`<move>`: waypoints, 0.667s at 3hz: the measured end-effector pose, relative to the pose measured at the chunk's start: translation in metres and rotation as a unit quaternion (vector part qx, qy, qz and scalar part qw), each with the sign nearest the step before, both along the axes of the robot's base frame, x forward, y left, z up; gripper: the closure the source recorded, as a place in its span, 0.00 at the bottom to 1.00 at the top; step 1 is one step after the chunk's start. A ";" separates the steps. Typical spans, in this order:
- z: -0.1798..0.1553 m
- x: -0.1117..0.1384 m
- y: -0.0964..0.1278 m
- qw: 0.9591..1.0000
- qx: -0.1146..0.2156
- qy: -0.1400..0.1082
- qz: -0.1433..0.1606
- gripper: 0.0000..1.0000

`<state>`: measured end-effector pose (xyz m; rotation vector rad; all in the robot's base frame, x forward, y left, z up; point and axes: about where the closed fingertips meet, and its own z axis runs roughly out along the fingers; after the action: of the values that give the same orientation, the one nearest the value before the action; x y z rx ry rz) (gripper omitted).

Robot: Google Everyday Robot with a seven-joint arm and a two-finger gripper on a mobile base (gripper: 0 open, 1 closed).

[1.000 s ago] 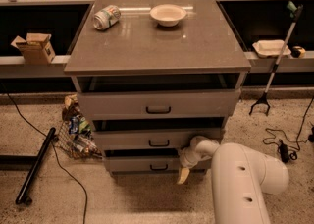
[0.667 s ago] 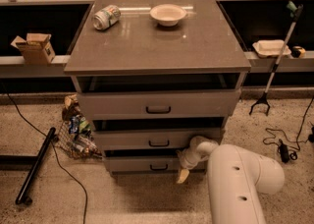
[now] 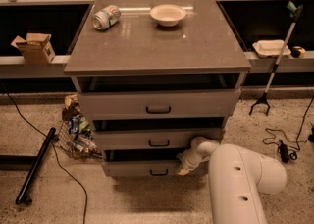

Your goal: Open bottom drawer

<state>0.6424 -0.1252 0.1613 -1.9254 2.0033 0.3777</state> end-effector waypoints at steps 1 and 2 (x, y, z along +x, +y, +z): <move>0.001 0.001 0.000 1.000 0.000 -0.001 0.000 0.90; 0.009 -0.011 -0.005 1.000 0.005 -0.006 -0.005 0.78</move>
Offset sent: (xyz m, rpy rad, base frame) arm -0.0378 -0.0200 0.0402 0.0308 -0.0489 -0.0374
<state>0.6313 -0.1298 0.1702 -1.9064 1.9992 0.3721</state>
